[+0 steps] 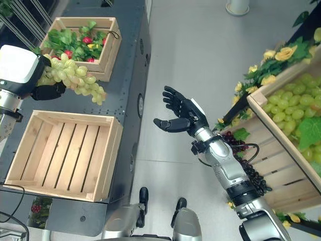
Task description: Pick up the fruits from the basket on one side to the basket on the other side
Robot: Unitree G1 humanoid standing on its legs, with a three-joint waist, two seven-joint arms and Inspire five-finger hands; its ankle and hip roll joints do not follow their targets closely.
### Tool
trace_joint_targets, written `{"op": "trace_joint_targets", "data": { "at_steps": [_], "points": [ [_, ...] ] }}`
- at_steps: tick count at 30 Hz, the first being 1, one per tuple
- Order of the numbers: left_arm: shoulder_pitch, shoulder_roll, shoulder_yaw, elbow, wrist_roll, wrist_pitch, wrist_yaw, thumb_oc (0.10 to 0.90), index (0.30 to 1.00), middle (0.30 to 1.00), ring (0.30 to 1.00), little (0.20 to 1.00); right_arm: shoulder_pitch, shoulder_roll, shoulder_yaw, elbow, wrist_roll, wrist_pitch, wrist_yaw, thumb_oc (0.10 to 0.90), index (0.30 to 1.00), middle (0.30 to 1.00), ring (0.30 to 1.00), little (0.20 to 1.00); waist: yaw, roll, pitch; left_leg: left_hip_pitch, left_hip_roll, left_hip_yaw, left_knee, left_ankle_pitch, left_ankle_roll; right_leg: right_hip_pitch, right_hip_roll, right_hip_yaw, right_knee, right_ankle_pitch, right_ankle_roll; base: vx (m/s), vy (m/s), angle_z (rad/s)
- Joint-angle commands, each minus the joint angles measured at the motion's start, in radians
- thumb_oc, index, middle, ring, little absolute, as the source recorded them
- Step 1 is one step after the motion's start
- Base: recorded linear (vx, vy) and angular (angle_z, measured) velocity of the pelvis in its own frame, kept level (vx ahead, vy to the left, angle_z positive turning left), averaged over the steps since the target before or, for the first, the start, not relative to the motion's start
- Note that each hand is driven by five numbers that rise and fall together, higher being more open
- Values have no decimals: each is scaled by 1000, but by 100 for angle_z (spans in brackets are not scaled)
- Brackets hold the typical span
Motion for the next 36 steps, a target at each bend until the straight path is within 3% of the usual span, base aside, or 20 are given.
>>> {"op": "trace_joint_targets", "data": {
  "at_steps": [1, 3, 9, 19, 36],
  "points": [
    [-94, 59, -1, 10, -80, -17, 136, 400, 300, 300, 300, 300, -29, 31, 48, -62, 124, -52, 39, 800, 900, 900, 900, 900, 6, 11, -290, 36, -79, -17, -24, -73, -8, 23, 22, 18, -159, 126, -35, -15, -116, 15],
    [-129, 51, -17, 1, -108, -39, 152, 400, 300, 300, 300, 300, -67, 48, 58, -68, 173, -18, 39, 800, 900, 900, 900, 900, 15, 9, -311, 46, -76, -31, -65, -53, -13, 35, 29, 13, -195, 144, -32, -6, -110, 6],
    [-237, 5, -82, -3, -156, -80, 173, 400, 300, 300, 300, 300, -143, 103, 76, -67, 235, 2, -8, 800, 900, 900, 900, 900, 25, 2, -349, 58, -72, -54, -136, -19, -20, 51, 46, 4, -249, 166, -32, -10, -100, 9],
    [-349, -53, -181, -80, -121, -109, 145, 400, 300, 300, 300, 300, -245, 164, 106, -37, 312, 57, -40, 800, 900, 900, 900, 900, 41, -14, -378, 60, -69, -64, -136, -24, -20, 60, 51, -3, -257, 159, -41, 8, -64, 6],
    [-464, -127, -339, -179, -86, -125, 9, 400, 300, 300, 300, 300, -368, 226, 167, -16, 360, 51, -97, 800, 900, 900, 900, 900, 44, -20, -395, 79, -62, -69, -136, -29, -17, 78, 59, 9, -257, 154, -49, 15, -20, 0]
  ]
}}
